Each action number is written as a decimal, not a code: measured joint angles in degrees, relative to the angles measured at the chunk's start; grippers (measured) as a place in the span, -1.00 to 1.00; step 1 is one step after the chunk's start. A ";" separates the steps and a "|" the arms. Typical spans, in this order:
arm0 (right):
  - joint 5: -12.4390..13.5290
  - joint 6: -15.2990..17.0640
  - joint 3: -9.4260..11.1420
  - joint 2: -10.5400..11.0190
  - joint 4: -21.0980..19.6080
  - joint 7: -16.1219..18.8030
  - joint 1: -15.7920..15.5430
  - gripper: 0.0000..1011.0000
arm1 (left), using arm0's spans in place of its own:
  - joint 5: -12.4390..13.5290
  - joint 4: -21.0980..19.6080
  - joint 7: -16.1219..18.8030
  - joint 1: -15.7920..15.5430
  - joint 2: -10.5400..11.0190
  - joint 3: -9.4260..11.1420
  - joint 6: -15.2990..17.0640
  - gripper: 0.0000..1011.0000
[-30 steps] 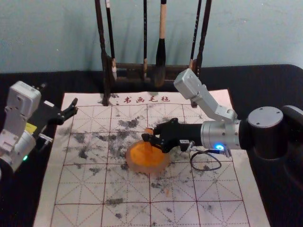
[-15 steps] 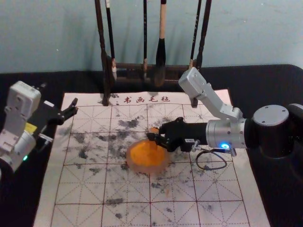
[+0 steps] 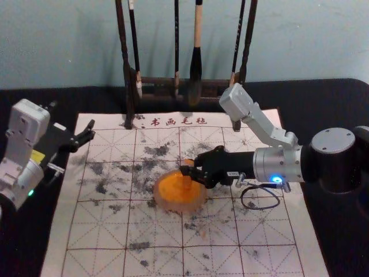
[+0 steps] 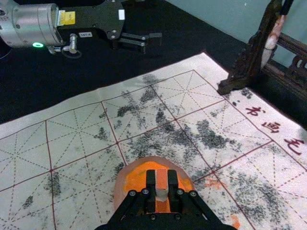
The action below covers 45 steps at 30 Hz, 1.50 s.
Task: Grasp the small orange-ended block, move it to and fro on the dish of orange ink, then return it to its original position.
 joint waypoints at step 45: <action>-1.71 -0.21 -2.67 -2.86 4.10 0.36 4.23 -0.74 | 0.00 0.00 0.00 0.00 0.00 0.00 0.00 0.98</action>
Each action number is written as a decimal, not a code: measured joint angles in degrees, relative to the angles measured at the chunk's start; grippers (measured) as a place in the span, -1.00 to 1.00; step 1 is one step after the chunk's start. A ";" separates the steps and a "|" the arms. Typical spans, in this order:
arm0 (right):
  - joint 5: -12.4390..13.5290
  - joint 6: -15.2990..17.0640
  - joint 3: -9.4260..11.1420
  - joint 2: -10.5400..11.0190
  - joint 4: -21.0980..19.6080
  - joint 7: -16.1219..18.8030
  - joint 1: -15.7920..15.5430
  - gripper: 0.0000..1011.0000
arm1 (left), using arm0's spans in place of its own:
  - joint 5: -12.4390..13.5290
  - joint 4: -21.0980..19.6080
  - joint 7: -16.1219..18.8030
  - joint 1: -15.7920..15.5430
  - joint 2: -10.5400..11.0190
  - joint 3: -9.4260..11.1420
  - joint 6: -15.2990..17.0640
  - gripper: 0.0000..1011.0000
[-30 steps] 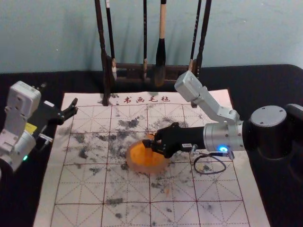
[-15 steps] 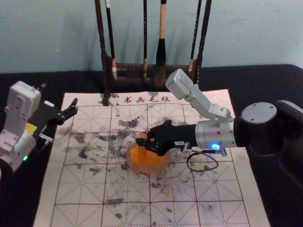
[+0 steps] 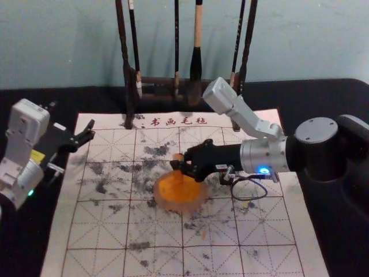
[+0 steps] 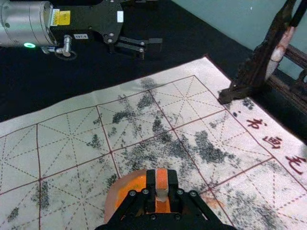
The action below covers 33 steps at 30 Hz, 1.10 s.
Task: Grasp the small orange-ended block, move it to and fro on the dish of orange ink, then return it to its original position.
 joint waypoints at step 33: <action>0.03 1.04 0.38 4.39 -6.24 1.43 -3.03 -0.74 | 0.00 0.00 0.00 0.00 0.00 0.00 0.00 0.98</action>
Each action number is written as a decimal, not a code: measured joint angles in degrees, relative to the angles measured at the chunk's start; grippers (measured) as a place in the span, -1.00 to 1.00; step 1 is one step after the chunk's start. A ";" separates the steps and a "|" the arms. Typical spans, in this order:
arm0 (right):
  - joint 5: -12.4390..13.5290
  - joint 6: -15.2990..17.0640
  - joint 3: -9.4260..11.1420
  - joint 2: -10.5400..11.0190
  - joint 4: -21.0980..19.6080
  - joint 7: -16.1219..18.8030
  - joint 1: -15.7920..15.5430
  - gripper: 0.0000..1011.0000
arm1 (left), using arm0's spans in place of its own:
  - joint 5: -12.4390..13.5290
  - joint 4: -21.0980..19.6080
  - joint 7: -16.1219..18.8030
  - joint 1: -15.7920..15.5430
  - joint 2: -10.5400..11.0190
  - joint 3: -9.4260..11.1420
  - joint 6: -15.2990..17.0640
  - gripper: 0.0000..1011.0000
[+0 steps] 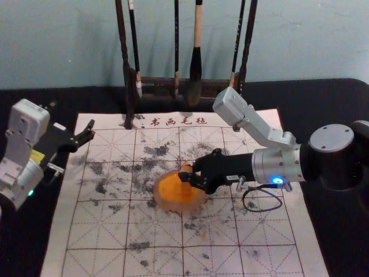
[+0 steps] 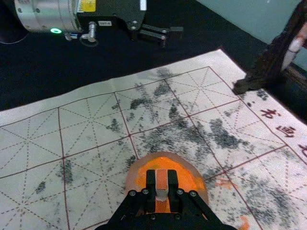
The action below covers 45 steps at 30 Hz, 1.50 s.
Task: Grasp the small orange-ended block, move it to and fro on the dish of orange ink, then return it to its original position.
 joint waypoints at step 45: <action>-1.00 -0.85 -0.26 -1.97 4.22 -0.74 2.39 -0.74 | 0.00 0.00 0.00 0.00 0.00 0.00 0.00 0.98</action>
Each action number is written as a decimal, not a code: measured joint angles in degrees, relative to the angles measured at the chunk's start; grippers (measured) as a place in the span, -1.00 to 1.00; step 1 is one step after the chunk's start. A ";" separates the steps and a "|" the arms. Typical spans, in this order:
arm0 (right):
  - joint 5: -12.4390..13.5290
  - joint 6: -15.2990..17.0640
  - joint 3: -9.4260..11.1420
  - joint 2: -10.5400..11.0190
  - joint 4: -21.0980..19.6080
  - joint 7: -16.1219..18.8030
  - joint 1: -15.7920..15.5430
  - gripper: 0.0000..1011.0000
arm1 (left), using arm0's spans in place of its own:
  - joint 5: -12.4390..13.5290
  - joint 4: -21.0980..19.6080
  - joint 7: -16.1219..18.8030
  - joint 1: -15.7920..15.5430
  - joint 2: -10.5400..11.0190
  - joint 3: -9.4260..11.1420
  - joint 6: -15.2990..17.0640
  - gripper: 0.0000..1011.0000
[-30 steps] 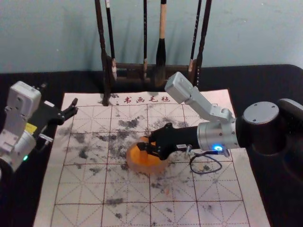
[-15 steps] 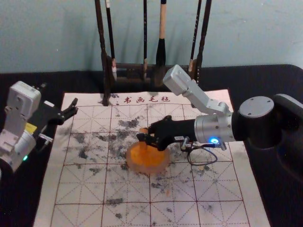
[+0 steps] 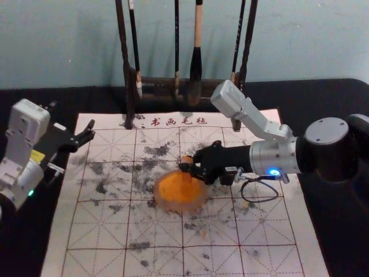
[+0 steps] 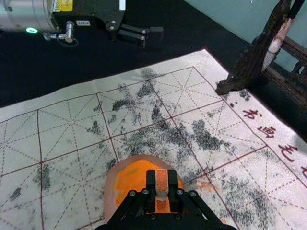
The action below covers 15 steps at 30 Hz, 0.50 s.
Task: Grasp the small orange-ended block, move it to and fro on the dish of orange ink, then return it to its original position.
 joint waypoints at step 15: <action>0.47 0.46 0.32 2.84 -4.40 0.92 -2.50 -0.74 | 0.00 0.00 0.00 0.00 0.00 0.00 0.00 0.98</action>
